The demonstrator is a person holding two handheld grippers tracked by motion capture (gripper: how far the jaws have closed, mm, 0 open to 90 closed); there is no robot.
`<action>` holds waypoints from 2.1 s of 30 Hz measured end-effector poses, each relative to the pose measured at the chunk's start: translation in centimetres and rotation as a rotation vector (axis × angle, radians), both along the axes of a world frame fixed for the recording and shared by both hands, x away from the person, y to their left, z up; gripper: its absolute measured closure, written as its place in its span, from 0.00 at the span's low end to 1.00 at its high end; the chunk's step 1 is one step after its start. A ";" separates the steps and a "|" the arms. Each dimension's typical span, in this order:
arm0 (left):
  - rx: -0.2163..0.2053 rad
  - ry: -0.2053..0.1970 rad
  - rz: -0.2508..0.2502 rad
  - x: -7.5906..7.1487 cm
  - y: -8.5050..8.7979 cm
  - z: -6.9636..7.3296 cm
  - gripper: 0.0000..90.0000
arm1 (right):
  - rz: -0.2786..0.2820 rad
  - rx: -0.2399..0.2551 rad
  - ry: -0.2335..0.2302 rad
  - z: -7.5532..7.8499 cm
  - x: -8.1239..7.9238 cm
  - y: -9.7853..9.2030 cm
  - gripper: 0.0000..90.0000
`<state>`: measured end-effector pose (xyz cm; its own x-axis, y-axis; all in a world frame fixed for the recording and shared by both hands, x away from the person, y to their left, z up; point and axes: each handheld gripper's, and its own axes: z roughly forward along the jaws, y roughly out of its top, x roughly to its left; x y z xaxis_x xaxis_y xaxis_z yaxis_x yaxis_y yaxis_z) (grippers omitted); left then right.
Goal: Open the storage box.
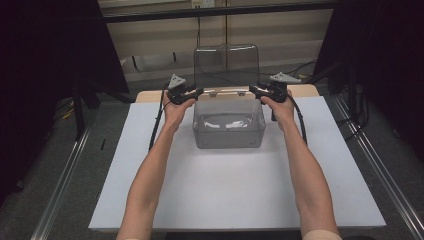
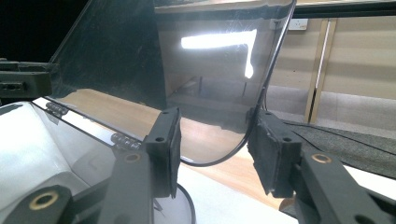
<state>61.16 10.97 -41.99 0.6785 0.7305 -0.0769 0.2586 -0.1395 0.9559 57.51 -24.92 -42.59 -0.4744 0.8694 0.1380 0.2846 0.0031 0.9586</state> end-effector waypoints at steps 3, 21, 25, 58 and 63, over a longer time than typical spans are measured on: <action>-0.019 0.004 0.002 0.0 -0.1 -0.1 0.60 | -0.005 0.006 0.006 0.0 0.0 0.0 0.61; -0.001 -0.005 0.023 0.0 -0.6 -0.8 0.56 | -0.023 -0.006 0.009 -0.2 -0.1 0.4 0.64; -0.002 -0.007 0.028 0.0 -0.6 -0.8 0.53 | -0.060 -0.028 0.017 -0.4 -0.1 0.3 0.57; 0.016 0.008 0.063 -2.7 0.7 0.8 0.07 | -0.103 -0.044 -0.044 1.3 -3.3 0.3 0.04; 0.020 -0.027 0.028 -3.9 0.5 1.1 0.04 | -0.101 -0.050 -0.053 1.7 -4.0 0.2 0.02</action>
<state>57.29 11.47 -40.89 0.6595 0.7504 -0.0442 0.2370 -0.1518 0.9596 53.49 -24.75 -40.91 -0.3891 0.9185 0.0701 0.2346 0.0252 0.9718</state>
